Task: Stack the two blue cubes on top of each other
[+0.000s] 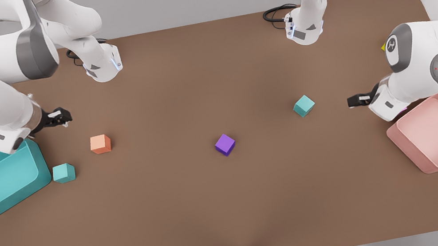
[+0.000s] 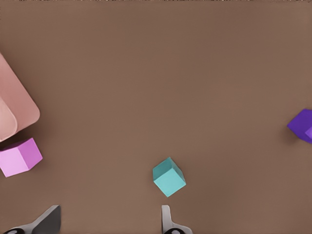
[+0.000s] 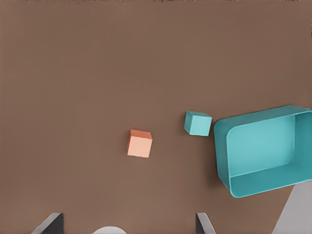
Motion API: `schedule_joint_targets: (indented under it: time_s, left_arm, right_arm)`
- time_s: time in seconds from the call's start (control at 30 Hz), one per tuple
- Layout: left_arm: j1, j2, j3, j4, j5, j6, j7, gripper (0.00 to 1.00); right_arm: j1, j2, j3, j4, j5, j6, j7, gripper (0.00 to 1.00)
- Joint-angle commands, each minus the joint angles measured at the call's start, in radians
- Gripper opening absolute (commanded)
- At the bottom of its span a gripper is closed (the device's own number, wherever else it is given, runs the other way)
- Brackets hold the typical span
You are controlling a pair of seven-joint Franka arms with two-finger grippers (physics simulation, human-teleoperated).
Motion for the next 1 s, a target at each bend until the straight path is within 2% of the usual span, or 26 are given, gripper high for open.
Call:
schedule_joint_targets:
  time_s: [0.0, 0.1, 0.13, 0.2, 0.27, 0.37, 0.5, 0.6, 0.8, 0.97]
  left_arm:
    - [0.0, -0.001, 0.0, 0.0, 0.0, 0.034, -0.078, 1.0]
    - [0.0, 0.004, 0.0, 0.0, 0.0, 0.034, -0.078, 1.0]
    - [0.0, 0.005, 0.0, 0.0, 0.0, 0.034, -0.078, 1.0]
    - [0.0, 0.005, 0.0, 0.0, 0.0, 0.034, -0.078, 1.0]
    - [-0.002, 0.007, 0.0, 0.0, 0.0, 0.034, -0.078, 1.0]
    - [0.0, 0.007, 0.0, 0.0, 0.0, 0.022, -0.079, 1.0]
    - [0.0, 0.005, 0.0, 0.0, 0.0, 0.019, -0.079, 1.0]
    - [0.0, 0.007, 0.0, 0.0, 0.0, 0.019, -0.079, 1.0]
    - [-0.002, 0.009, 0.0, 0.0, 0.0, 0.019, -0.079, 1.0]
    - [0.0, 0.013, 0.0, 0.0, 0.0, 0.019, -0.079, 1.0]
  right_arm:
    - [0.001, -0.001, 0.0, -0.001, 0.001, 0.032, -0.052, 1.0]
    - [-0.01, 0.023, -0.003, -0.027, -0.015, 0.026, -0.07, 1.0]
    - [-0.036, 0.074, -0.006, -0.042, -0.019, 0.041, -0.069, 1.0]
    - [-0.136, 0.198, -0.006, -0.081, -0.024, 0.191, -0.069, 1.0]
    - [-0.208, 0.259, -0.009, -0.163, -0.028, 0.365, -0.06, 1.0]
    - [-0.246, 0.332, -0.019, -0.167, -0.031, 0.434, -0.058, 1.0]
    - [-0.298, 0.304, -0.02, -0.302, -0.031, 0.644, -0.067, 1.0]
    - [-0.338, 0.296, -0.019, -0.371, -0.03, 0.725, -0.069, 1.0]
    - [-0.357, 0.29, -0.02, -0.489, -0.03, 0.753, -0.066, 1.0]
    - [-0.377, 0.316, -0.025, -0.504, -0.033, 0.753, -0.067, 1.0]
